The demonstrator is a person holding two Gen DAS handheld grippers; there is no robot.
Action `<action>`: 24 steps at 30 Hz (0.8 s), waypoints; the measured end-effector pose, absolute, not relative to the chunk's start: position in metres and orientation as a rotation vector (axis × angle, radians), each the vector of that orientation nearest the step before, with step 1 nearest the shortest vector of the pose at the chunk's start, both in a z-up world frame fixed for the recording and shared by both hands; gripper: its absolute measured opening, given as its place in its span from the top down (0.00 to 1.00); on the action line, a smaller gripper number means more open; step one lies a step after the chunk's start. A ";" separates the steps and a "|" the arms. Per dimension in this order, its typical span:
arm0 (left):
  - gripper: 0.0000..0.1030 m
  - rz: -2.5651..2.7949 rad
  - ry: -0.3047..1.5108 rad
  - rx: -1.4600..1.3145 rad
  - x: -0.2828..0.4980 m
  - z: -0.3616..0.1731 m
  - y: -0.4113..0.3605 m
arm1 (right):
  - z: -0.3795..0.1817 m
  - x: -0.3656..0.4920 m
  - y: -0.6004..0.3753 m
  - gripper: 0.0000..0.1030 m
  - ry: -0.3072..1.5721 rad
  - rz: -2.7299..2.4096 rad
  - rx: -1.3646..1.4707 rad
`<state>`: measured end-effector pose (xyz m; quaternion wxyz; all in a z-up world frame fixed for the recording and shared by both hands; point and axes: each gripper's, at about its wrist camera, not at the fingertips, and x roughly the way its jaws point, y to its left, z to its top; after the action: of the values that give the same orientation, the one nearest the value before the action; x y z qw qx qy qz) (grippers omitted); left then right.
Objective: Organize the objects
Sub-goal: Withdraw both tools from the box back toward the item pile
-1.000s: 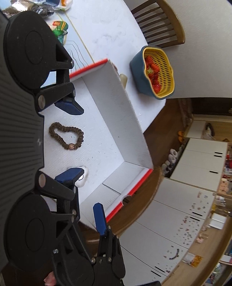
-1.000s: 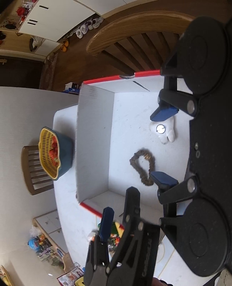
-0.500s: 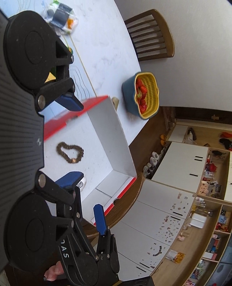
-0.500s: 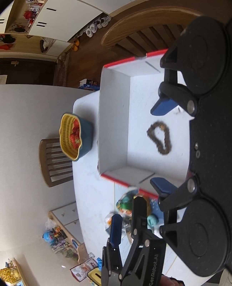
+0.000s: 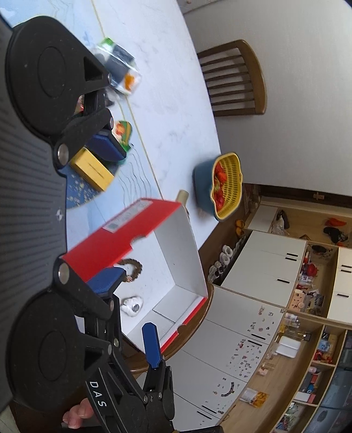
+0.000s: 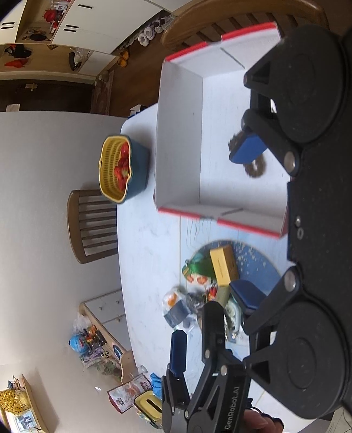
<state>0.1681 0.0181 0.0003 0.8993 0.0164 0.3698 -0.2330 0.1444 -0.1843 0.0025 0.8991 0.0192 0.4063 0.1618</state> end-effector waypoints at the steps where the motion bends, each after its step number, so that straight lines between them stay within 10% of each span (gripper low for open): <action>1: 0.12 -0.480 0.767 0.028 0.167 -0.001 0.025 | 0.002 0.144 -0.179 0.09 0.842 0.338 0.044; 3: 0.00 -0.474 0.760 0.013 0.165 -0.003 0.039 | 0.002 0.143 -0.169 0.09 0.841 0.342 0.047; 24: 0.00 -0.372 0.737 0.039 0.143 -0.052 0.144 | -0.030 0.130 -0.088 0.04 0.830 0.321 0.077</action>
<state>0.1431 0.1437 -0.0523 0.9158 0.0190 0.3583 -0.1806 0.1302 -0.0876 -0.0296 0.9020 0.0373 0.4013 0.1551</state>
